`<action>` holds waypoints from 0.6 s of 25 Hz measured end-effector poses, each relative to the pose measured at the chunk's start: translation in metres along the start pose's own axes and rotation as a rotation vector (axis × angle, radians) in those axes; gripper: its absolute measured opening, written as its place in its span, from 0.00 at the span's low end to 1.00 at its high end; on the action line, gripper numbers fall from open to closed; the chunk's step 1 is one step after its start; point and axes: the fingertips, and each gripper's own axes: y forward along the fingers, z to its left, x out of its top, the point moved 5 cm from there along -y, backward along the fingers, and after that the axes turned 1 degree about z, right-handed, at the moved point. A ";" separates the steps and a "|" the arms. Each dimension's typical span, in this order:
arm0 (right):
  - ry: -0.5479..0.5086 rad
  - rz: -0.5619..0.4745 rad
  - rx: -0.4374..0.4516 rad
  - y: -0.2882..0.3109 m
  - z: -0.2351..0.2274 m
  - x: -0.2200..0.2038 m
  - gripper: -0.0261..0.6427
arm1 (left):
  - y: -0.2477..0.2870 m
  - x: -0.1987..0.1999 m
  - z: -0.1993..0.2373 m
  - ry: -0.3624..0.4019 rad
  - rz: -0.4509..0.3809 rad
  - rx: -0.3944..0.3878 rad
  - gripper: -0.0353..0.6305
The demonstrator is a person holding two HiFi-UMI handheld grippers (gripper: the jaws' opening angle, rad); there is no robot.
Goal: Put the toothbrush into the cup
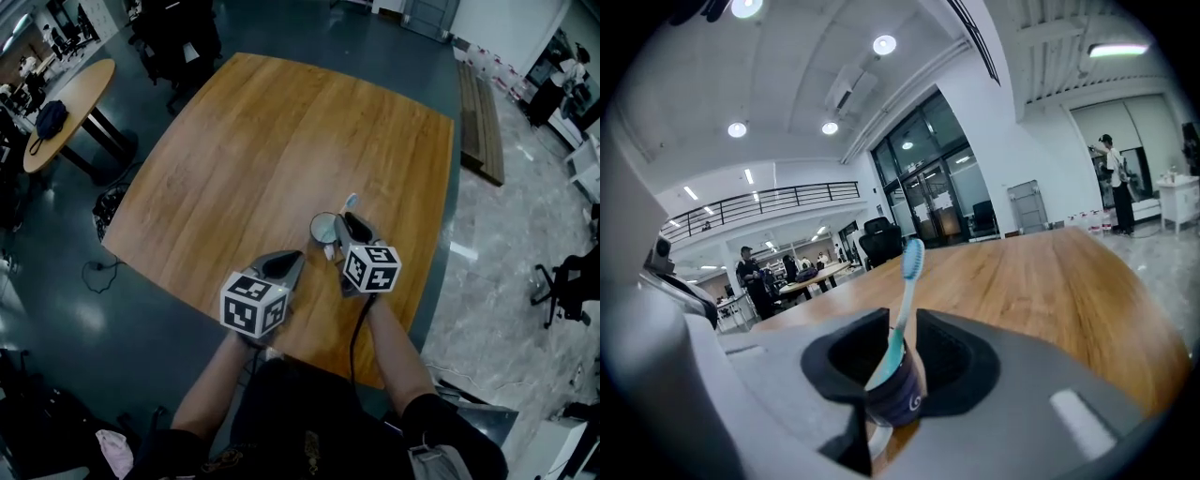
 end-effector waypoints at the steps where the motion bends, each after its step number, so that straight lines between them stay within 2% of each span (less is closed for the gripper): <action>1: 0.010 -0.009 0.009 -0.002 0.000 0.000 0.17 | -0.002 0.000 0.000 -0.002 -0.006 0.009 0.06; 3: 0.033 -0.036 0.026 -0.010 0.002 0.000 0.21 | -0.007 0.002 0.001 0.003 -0.020 0.026 0.06; 7: 0.078 -0.117 0.042 -0.035 0.014 0.010 0.21 | -0.024 0.008 0.005 0.011 -0.069 0.039 0.06; 10: 0.065 -0.168 0.038 -0.063 0.030 0.017 0.20 | -0.038 0.008 0.000 0.015 -0.104 0.026 0.06; 14: 0.020 -0.249 0.060 -0.102 0.067 0.031 0.05 | -0.061 0.008 -0.014 0.042 -0.155 -0.011 0.06; 15: 0.008 -0.266 0.064 -0.112 0.077 0.033 0.04 | -0.069 0.007 -0.018 0.050 -0.168 -0.021 0.06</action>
